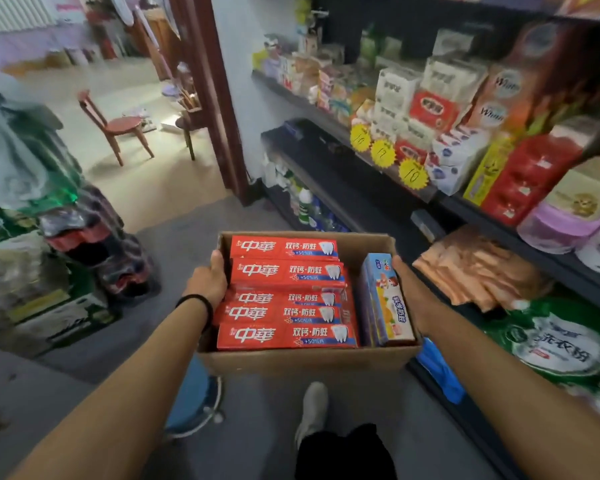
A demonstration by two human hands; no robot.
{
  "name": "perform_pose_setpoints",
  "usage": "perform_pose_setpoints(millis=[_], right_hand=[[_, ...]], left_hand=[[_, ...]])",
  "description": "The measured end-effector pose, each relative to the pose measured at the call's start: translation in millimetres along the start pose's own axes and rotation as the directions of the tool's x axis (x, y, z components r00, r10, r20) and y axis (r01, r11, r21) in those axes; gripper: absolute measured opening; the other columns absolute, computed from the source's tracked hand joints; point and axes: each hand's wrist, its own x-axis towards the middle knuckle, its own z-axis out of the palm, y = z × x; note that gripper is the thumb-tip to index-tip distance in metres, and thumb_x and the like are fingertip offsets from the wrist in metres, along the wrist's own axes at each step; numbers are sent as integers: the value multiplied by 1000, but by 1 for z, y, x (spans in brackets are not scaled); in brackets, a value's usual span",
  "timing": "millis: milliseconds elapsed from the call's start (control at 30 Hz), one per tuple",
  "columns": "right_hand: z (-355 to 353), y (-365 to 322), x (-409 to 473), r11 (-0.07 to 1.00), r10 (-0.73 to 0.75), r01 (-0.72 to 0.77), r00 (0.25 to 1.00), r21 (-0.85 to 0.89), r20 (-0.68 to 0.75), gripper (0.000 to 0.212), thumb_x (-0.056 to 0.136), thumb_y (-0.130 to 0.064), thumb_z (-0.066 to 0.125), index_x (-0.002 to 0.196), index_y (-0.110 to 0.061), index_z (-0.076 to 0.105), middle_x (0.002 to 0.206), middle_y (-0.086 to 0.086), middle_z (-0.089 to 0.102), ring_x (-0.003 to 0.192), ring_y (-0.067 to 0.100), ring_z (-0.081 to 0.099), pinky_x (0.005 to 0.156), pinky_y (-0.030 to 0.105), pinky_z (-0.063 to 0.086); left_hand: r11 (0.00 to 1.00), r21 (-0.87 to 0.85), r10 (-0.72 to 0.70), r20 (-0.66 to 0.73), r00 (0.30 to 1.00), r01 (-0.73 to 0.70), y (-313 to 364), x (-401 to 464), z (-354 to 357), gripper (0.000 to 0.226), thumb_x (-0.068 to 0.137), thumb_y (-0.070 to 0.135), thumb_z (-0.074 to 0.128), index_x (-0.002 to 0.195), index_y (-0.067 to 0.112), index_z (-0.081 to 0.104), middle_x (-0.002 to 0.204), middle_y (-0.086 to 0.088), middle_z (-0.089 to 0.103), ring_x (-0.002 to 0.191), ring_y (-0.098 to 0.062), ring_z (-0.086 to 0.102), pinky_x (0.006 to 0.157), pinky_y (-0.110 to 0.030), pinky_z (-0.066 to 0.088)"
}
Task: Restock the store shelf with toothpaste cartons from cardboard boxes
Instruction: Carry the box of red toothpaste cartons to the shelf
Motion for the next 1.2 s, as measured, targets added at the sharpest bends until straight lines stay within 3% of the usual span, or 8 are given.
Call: perform_pose_setpoints(millis=[133,233,300,467,633,867,1000,1200], right_hand=[[23,-41,92,996,42,-40,999,84,-26,58,92,-66,40,87,-14,65,81,15,67,69,26,63,69,36,53],[37,-75,158,984,52,-38,995,172,-80,65,87,-71,42,96,-12,67,99,22,68,83,33,65,92,50,50],[45,-93,193,980,50,-20,988,198,-149,69,87,-70,43,108,-8,65,108,25,66,87,35,64,96,53,47],[63,-120,266,963,104,-34,961,266,-255,59,92,-60,46,110,-6,64,88,18,68,69,27,64,65,35,56],[89,-138,329,923,135,13,925,385,-355,62,90,-60,49,114,-5,64,89,18,68,71,28,65,72,39,55],[159,-112,419,752,257,177,808,635,-530,63,88,-60,53,117,-5,65,95,17,71,72,27,69,68,35,56],[204,-81,463,687,359,182,756,703,-547,60,88,-61,49,112,-8,66,86,13,72,66,24,69,69,36,58],[227,-21,543,640,449,229,663,733,-599,65,88,-61,50,119,-5,63,85,11,73,67,23,70,65,35,58]], left_hand=[[997,54,54,55,997,-57,44,114,36,71,100,52,20,119,-5,56,120,-26,59,106,-39,57,92,-40,41],[995,35,87,131,988,-92,84,201,65,72,99,53,19,118,-5,57,120,-27,59,106,-39,57,91,-41,41],[990,62,113,168,979,-125,105,250,81,72,99,53,18,118,-4,58,120,-28,58,106,-40,57,91,-42,41],[980,128,119,257,959,-156,141,345,117,68,100,52,20,113,-1,60,117,-26,60,104,-39,58,88,-42,42],[957,173,152,389,908,-234,173,446,157,72,98,56,15,119,2,58,118,-24,60,104,-38,58,90,-42,42],[873,197,240,623,745,-446,208,594,223,76,94,63,12,100,7,62,97,-16,66,82,-29,61,82,-40,49],[789,236,250,721,646,-568,204,653,262,71,97,59,13,98,7,60,99,-13,64,82,-26,57,80,-36,44],[779,255,180,783,595,-572,158,722,347,79,93,66,14,112,7,63,110,-21,64,96,-35,62,92,-46,47]])
